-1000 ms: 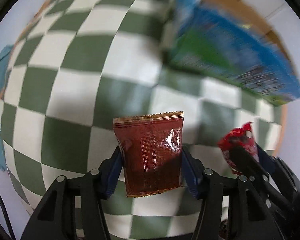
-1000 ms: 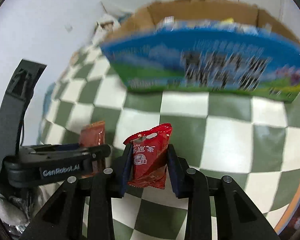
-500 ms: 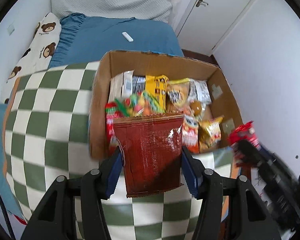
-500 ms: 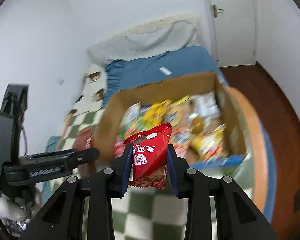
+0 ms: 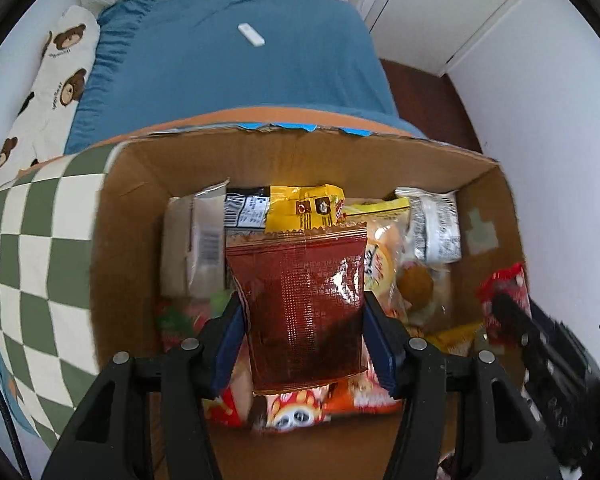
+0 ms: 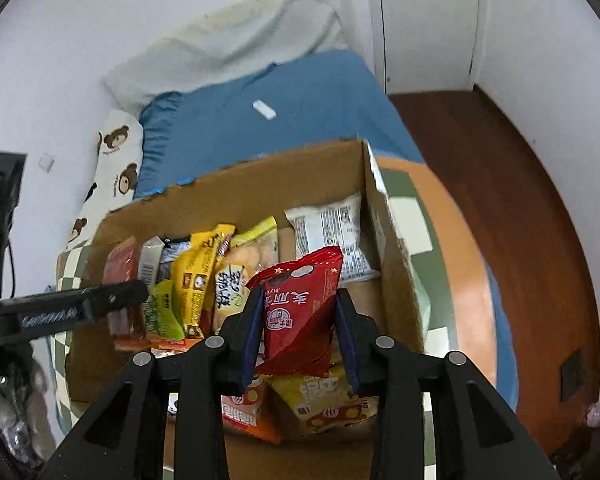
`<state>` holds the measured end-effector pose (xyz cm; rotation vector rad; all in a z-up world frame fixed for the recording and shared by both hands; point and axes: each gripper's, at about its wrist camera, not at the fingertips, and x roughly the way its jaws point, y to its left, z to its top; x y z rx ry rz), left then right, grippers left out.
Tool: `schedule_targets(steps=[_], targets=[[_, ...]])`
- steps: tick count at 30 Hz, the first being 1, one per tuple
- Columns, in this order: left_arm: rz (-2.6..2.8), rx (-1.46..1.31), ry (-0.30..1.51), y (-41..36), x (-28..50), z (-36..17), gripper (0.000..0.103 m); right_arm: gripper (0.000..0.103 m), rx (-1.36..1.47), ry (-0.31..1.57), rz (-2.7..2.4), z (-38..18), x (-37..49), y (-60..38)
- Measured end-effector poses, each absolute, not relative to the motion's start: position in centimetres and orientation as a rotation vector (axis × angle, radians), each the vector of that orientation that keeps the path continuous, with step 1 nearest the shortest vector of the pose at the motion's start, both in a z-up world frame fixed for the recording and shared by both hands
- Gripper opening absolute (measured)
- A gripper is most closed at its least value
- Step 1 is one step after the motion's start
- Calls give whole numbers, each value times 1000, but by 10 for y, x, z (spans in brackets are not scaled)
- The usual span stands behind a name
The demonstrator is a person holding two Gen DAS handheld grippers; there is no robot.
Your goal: Organize snacks
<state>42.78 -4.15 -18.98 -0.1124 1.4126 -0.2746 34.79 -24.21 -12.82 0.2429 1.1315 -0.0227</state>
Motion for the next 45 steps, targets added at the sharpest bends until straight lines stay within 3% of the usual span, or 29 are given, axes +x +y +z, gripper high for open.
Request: schedule_targets(steps=[2, 3, 4, 5, 7, 23, 45], targets=[[-272, -119, 1449, -45, 435, -201, 54, 65, 243, 1181, -21, -138, 356, -243], [-267, -127, 1460, -46, 437, -204, 55, 92, 241, 1203, -17, -142, 359, -243], [-260, -132, 1465, -46, 438, -205, 60, 101, 235, 1211, -7, -144, 360, -242], [-248, -125, 1464, -46, 438, -206, 65, 101, 215, 1214, -8, -144, 357, -239], [-238, -113, 1451, -46, 437, -203, 91, 101, 178, 1229, -16, -145, 352, -233], [-169, -48, 1338, -27, 391, -172, 92, 101, 125, 1243, -32, -140, 338, -211], [-116, -24, 1004, 12, 234, -57, 92, 102, 63, 965, 24, -25, 200, -192]])
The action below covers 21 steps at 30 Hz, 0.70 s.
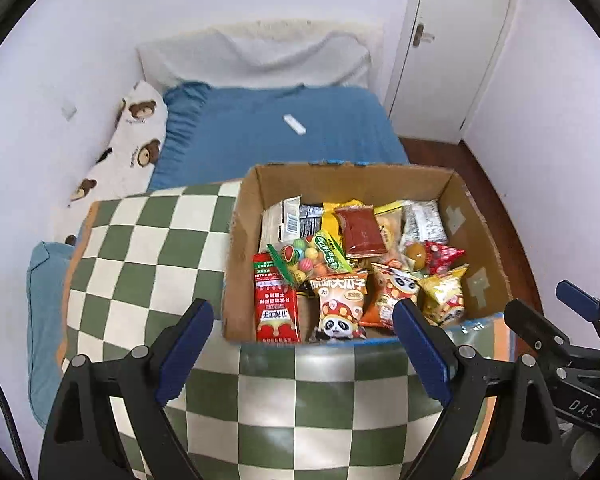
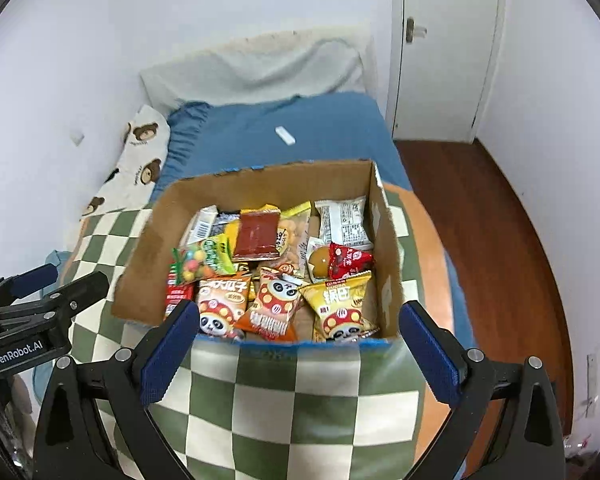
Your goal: Organize snacks
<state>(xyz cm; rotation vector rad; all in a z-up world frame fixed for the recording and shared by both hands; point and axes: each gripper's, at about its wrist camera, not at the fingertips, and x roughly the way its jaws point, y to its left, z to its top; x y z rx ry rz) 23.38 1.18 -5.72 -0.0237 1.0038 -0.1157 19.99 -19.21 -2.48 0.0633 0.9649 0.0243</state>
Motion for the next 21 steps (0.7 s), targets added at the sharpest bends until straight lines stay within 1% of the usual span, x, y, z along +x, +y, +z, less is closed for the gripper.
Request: schedule_targets(steps=[8, 14, 21], targets=[[-121, -27, 884, 18, 167, -19, 92, 103, 31, 859, 32, 18, 125, -186], [-128, -12, 843, 16, 127, -4, 92, 103, 2, 765, 8, 50, 78, -184], [-129, -15, 793, 18, 91, 12, 92, 103, 12, 714, 26, 77, 46, -182]])
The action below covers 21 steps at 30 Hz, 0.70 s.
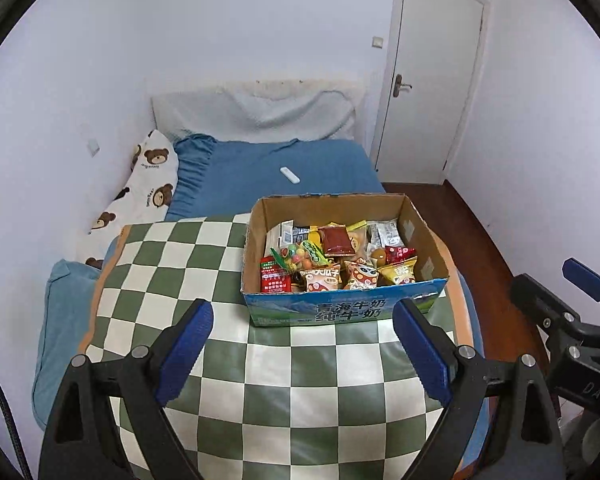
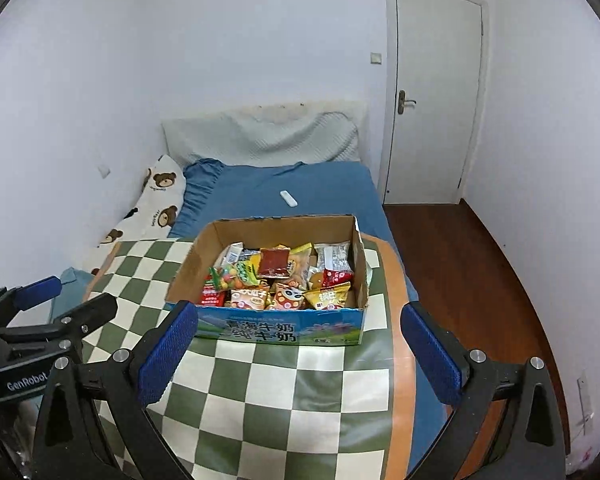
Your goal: Organize snacks
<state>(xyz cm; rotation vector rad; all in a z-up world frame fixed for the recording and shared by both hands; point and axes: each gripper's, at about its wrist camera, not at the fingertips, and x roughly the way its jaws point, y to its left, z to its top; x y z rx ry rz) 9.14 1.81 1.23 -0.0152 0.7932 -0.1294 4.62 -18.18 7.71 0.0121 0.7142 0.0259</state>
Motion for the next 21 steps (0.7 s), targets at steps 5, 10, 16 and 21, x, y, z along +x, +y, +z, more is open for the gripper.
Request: schedule_targets(steps=[5, 10, 16, 21], targets=[[-117, -18, 770, 21, 80, 18, 92, 103, 1, 689, 33, 86, 35, -177], [-107, -23, 757, 22, 77, 21, 92, 103, 7, 693, 41, 84, 35, -177], [-82, -27, 754, 22, 93, 16, 103, 103, 9, 694, 24, 76, 47, -178], [-57, -24, 758, 20, 115, 7, 103, 103, 23, 708, 1, 61, 69, -183]])
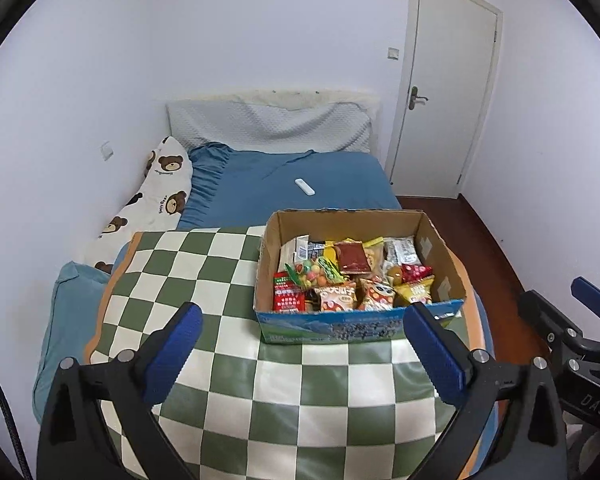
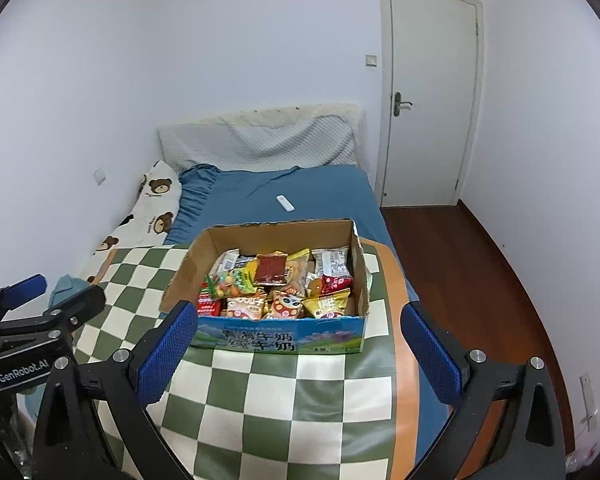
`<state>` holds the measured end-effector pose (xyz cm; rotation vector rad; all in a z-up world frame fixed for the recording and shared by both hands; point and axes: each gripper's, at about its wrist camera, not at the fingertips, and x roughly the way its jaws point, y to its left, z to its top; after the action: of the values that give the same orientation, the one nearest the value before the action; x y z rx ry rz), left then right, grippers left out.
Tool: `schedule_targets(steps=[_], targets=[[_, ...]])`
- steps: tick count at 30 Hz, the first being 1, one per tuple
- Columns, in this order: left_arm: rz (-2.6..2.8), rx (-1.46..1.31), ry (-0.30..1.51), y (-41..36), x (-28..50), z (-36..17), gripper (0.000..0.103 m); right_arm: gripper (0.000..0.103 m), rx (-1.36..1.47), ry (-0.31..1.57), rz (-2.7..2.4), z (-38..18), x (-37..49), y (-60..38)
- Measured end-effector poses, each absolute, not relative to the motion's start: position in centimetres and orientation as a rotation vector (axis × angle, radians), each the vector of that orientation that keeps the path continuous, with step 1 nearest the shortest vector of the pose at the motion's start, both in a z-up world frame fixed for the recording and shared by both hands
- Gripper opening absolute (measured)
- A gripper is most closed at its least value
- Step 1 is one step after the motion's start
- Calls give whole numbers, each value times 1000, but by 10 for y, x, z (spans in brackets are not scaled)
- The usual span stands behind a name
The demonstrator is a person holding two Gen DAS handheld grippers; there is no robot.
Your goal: Organize snacks
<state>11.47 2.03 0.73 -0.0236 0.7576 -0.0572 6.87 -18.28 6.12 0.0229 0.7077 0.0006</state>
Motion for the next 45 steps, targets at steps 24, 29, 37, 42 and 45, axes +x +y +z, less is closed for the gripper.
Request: schedule_targets(steps=[24, 29, 37, 42, 45], targets=[[-12, 16, 892, 10, 192, -59, 103, 103, 28, 797, -75, -9, 145, -194], [-14, 20, 891, 8, 194, -60, 103, 103, 27, 798, -82, -9, 146, -195], [-13, 17, 890, 7, 194, -60, 103, 103, 27, 802, -87, -12, 145, -196], [-15, 14, 887, 8, 193, -58, 103, 103, 27, 800, -89, -12, 144, -195], [-16, 12, 886, 8, 193, -58, 103, 103, 25, 795, -88, -11, 143, -194]])
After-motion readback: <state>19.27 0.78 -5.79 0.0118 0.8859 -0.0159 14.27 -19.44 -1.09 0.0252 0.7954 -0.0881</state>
